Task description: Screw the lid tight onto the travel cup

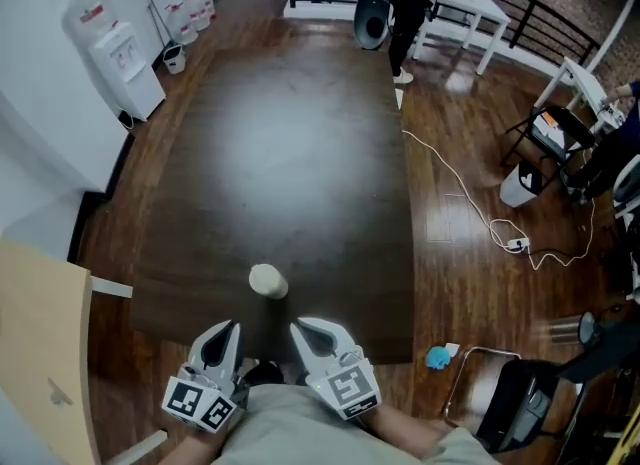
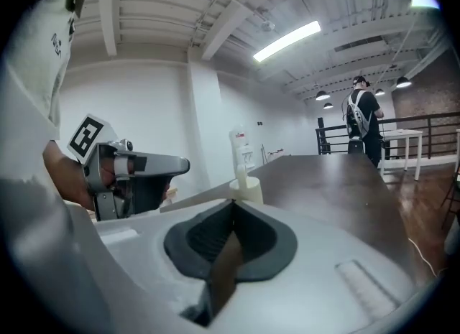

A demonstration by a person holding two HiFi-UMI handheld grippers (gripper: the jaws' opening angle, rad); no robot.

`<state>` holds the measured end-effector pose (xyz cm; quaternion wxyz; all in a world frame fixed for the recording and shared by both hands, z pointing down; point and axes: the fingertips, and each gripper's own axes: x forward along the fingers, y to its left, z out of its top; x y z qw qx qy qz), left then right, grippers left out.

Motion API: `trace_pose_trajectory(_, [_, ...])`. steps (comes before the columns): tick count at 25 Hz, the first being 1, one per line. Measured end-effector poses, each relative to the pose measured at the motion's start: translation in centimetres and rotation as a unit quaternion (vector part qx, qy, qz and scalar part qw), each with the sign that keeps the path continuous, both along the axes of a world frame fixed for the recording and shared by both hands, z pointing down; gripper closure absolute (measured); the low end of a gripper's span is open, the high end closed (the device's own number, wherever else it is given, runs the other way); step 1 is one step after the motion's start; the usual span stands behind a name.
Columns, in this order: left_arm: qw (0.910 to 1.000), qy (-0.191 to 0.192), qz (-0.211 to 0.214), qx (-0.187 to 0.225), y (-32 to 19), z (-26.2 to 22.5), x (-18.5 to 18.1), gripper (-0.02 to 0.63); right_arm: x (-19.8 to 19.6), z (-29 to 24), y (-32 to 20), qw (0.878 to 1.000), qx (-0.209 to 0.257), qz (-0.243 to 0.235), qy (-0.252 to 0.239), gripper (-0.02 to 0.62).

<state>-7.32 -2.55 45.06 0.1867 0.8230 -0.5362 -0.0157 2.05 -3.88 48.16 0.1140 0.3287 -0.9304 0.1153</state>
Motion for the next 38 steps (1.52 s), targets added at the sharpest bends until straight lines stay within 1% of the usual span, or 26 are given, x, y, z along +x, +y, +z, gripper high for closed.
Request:
trace_pose_trajectory(4, [0.9987,-0.028,0.04,0.016,1.0,-1.4,1.9,0.604,-0.3,-3.2,0.6,1.0,0.015,0.002,-0.025,0.594])
trace_pose_trajectory(9, [0.9952,-0.039,0.08,0.043,2.0,-3.5,3.5,0.604,-0.6,-6.6,1.3,0.998,0.028,0.015,-0.052,0.594])
trace_pose_trajectory(13, [0.9909,-0.056,0.106,0.061,3.7,-4.4,4.3,0.604,-0.5,-7.8,2.6,0.997,0.029,0.035,-0.057,0.594])
trace_pose_trajectory(16, [0.9894,-0.059,0.116,0.064,5.4,-4.2,4.4,0.604,-0.1,-7.8,4.1,0.997,0.027,0.055,-0.056,0.594])
trace_pose_trajectory(20, [0.9877,-0.058,0.129,0.067,8.2,-3.9,3.9,0.604,-0.6,-7.7,7.0,0.996,0.039,0.068,-0.043,0.594])
trace_pose_trajectory(24, [0.9863,-0.055,0.137,0.073,12.0,-4.1,2.9,0.604,-1.6,-7.9,10.9,0.995,0.041,0.083,-0.039,0.594])
trace_pose_trajectory(30, [0.9824,-0.049,0.154,0.093,18.0,-4.5,2.9,0.604,-1.4,-8.1,16.9,0.992,0.037,0.115,-0.035,0.594])
trace_pose_trajectory(34, [0.9813,-0.042,0.16,0.098,20.7,-5.4,3.0,0.604,-1.1,-9.4,19.9,0.991,0.046,0.125,-0.028,0.594])
trace_pose_trajectory(38, [0.9785,-0.045,0.162,0.12,22.8,-6.5,3.5,0.604,-0.4,-9.6,22.3,0.99,0.051,0.128,-0.017,0.594])
